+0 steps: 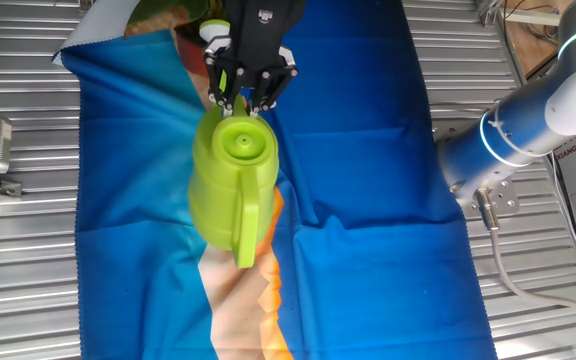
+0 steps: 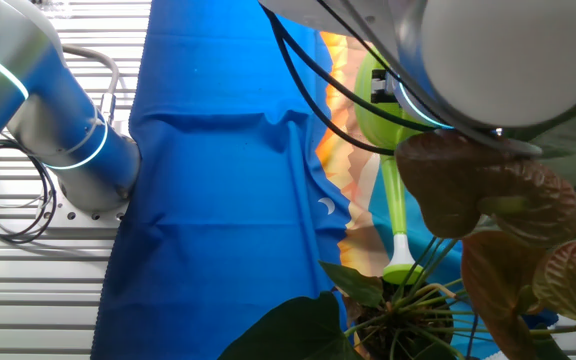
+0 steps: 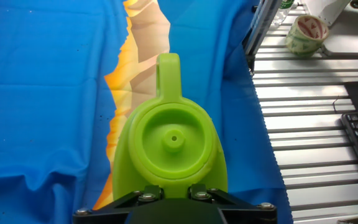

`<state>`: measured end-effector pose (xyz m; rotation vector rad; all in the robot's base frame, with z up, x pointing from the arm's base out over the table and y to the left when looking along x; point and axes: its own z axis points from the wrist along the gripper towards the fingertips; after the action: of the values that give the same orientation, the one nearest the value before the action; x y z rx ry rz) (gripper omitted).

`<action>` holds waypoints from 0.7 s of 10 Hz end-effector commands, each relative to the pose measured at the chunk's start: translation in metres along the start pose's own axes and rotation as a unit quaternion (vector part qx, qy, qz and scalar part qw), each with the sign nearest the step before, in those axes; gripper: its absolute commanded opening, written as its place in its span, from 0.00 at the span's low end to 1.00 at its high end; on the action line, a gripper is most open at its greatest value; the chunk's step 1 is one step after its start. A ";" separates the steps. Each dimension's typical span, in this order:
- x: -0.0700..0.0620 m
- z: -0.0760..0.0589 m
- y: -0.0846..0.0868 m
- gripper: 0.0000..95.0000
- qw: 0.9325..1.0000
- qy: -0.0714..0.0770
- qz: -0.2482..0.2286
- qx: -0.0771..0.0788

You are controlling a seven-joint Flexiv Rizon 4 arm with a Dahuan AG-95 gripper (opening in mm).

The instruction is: Water the plant

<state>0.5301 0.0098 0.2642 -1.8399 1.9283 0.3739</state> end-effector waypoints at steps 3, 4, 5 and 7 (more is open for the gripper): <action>0.000 -0.004 0.001 0.00 1.000 -0.003 0.001 0.000; 0.000 -0.005 0.001 0.00 1.000 -0.004 0.000 -0.002; 0.001 -0.006 0.000 0.00 1.000 -0.004 -0.003 -0.003; 0.002 -0.007 -0.003 0.00 1.000 -0.004 -0.007 -0.006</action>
<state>0.5334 0.0040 0.2694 -1.8580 1.9091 0.3923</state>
